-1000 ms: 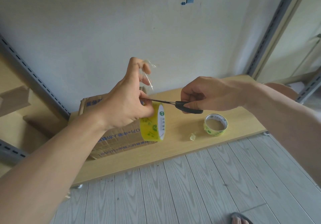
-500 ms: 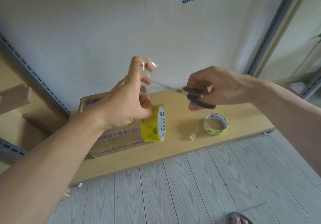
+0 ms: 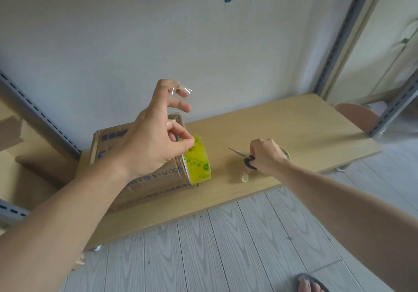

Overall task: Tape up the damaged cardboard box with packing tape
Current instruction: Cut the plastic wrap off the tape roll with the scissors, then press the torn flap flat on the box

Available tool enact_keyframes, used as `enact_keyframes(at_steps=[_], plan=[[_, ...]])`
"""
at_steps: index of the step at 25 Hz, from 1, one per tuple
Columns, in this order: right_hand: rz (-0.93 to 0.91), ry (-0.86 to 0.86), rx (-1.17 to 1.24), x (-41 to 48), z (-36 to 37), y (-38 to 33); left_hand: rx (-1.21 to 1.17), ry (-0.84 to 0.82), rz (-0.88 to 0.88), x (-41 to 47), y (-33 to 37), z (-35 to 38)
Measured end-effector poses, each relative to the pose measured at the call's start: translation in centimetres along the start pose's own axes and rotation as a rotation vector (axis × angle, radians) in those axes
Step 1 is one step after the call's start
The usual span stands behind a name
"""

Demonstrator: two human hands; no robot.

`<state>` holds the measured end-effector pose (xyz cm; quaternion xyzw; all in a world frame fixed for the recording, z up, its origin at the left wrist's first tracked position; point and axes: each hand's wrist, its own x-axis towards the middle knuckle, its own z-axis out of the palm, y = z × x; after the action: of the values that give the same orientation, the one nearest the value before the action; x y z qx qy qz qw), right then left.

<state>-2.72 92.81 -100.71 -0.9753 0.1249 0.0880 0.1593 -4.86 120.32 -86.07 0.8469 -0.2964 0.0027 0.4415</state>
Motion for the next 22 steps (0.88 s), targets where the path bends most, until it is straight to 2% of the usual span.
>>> enact_keyframes(at_steps=[5, 7, 10, 12, 13, 15, 16, 17, 19, 22], plan=[[0.024, 0.035, 0.014, 1.6, 1.8, -1.0, -0.055, -0.003, 0.000, 0.2, -0.7, 1.1], [0.027, -0.001, 0.003, 1.8, 2.3, -1.2, -0.091, -0.005, -0.015, 0.1, -1.0, 1.4], [-0.044, 0.046, -0.018, 1.1, 2.5, -2.1, -0.119, -0.010, -0.033, -0.3, -1.1, 1.6], [-0.220, 0.168, 0.158, -0.3, 0.7, -4.0, -0.118, -0.013, -0.035, -0.6, -1.1, 1.6], [-0.321, 0.189, 0.337, -1.5, -1.0, -5.4, -0.117, -0.012, -0.035, -0.9, -1.1, 1.4], [-0.506, 0.081, 0.733, -4.3, -5.1, -7.9, -0.117, -0.014, -0.027, -1.3, -1.0, 1.2], [-0.582, -0.023, 0.863, -5.8, -6.8, -8.6, -0.123, -0.014, -0.027, -1.6, -1.0, 1.0], [-0.640, -0.120, 0.895, -7.2, -8.0, -9.0, -0.136, -0.015, -0.034, -1.8, -0.9, 0.9], [-0.695, -0.170, 0.727, -9.2, -9.1, -9.3, -0.172, -0.005, -0.061, -2.5, -0.8, 1.0], [-0.687, -0.114, 0.553, -10.3, -8.6, -9.1, -0.244, 0.020, -0.119, -3.5, -0.8, 1.8]])
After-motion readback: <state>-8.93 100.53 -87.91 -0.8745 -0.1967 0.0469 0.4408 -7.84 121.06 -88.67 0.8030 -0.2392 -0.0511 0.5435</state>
